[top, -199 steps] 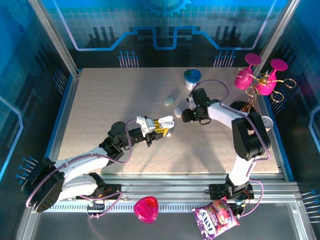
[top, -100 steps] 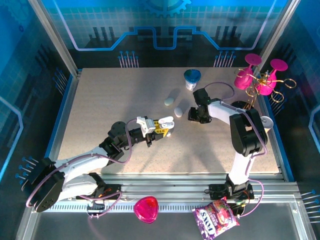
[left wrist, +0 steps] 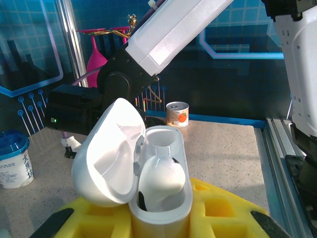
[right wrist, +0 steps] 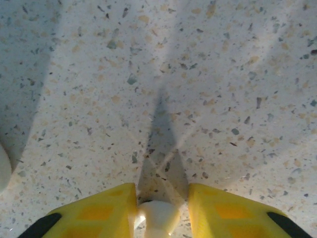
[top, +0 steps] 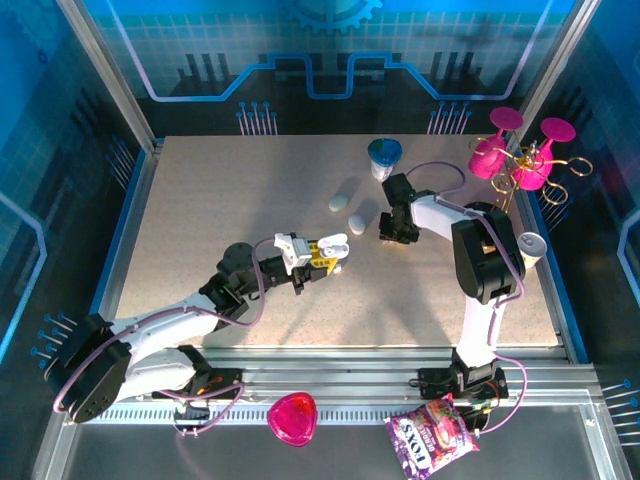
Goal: Insert wireless bluetooth earbuds into charging case
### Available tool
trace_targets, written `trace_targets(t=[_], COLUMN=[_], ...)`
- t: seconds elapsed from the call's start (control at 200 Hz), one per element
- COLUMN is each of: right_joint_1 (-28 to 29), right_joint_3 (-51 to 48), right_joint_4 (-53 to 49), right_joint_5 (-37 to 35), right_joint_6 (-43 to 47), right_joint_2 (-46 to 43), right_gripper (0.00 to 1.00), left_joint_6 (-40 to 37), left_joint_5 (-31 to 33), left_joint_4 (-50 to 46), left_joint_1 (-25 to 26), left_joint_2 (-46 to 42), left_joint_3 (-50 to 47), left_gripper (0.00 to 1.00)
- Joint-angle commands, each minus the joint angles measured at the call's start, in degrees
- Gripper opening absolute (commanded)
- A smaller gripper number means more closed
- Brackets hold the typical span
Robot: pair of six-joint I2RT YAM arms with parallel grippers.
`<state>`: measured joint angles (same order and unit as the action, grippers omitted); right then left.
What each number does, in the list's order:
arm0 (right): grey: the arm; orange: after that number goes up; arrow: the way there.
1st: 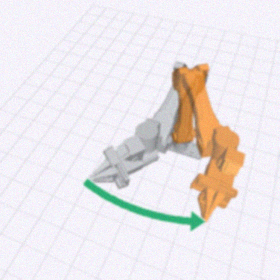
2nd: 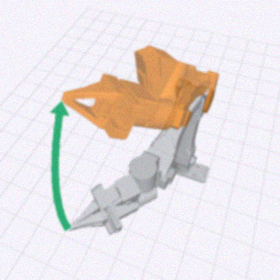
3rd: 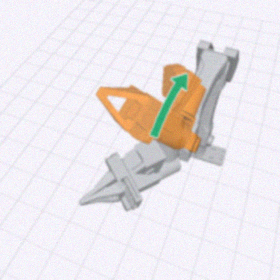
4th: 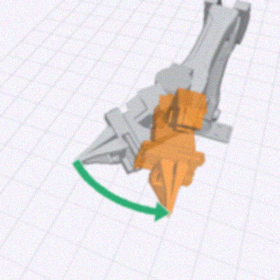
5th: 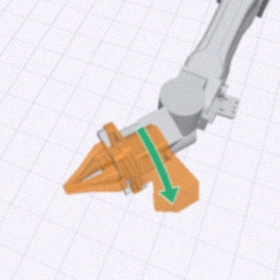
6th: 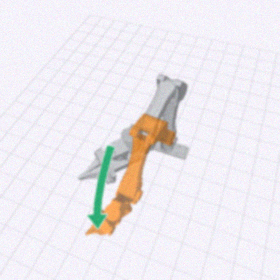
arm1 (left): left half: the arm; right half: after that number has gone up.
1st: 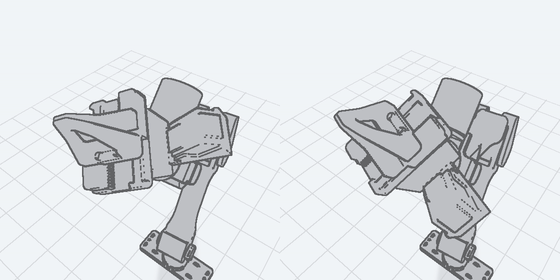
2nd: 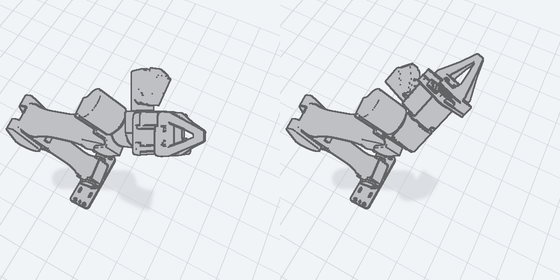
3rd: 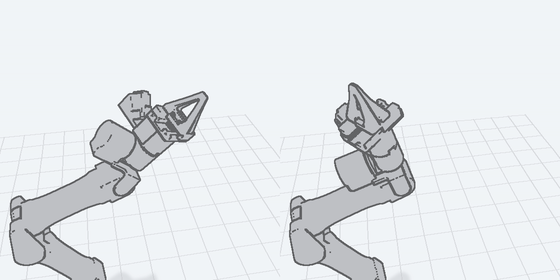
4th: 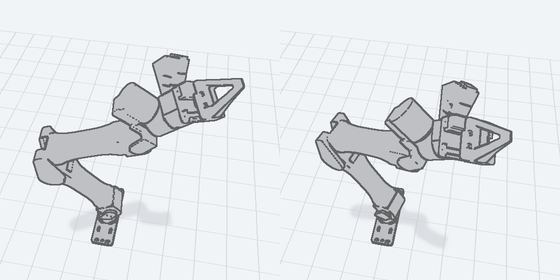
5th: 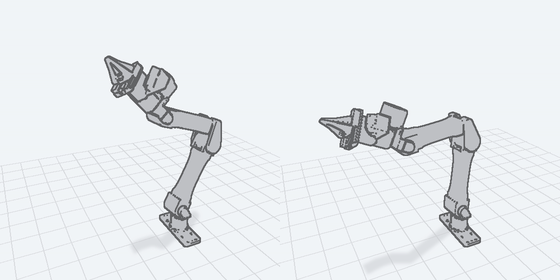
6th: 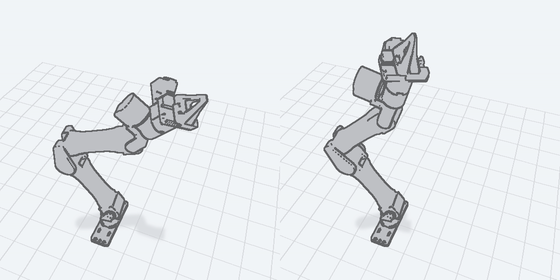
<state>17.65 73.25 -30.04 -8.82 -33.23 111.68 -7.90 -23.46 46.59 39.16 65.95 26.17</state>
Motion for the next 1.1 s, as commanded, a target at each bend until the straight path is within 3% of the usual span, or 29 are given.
trace_targets(t=[0.0,0.36,0.73,0.901,1.096], right_joint_1=[0.28,2.22,6.69,5.11,2.13], right_joint_3=[1.72,-1.27,-10.96,-12.60,-9.01], right_joint_4=[-1.78,-2.56,-1.53,1.68,2.41], right_joint_5=[0.07,0.67,1.58,1.19,3.05], right_joint_6=[0.10,1.32,0.54,0.03,-1.89], right_joint_2=[1.90,-3.75,-12.15,-14.12,-9.78], right_gripper=[0.30,0.24,0.27,0.31,0.30], left_joint_6=[-0.62,-0.80,-0.45,-0.18,-0.10], left_joint_5=[-1.50,-1.07,-1.05,-1.32,-1.32], left_joint_4=[1.90,1.74,1.88,2.28,2.10], left_joint_1=[0.00,-0.03,-0.02,-0.01,0.04], left_joint_2=[0.15,-0.04,-0.39,0.06,-0.04], left_joint_3=[0.46,-0.04,-0.60,-0.28,-0.20], left_gripper=[0.16,0.16,0.16,0.16,0.16])
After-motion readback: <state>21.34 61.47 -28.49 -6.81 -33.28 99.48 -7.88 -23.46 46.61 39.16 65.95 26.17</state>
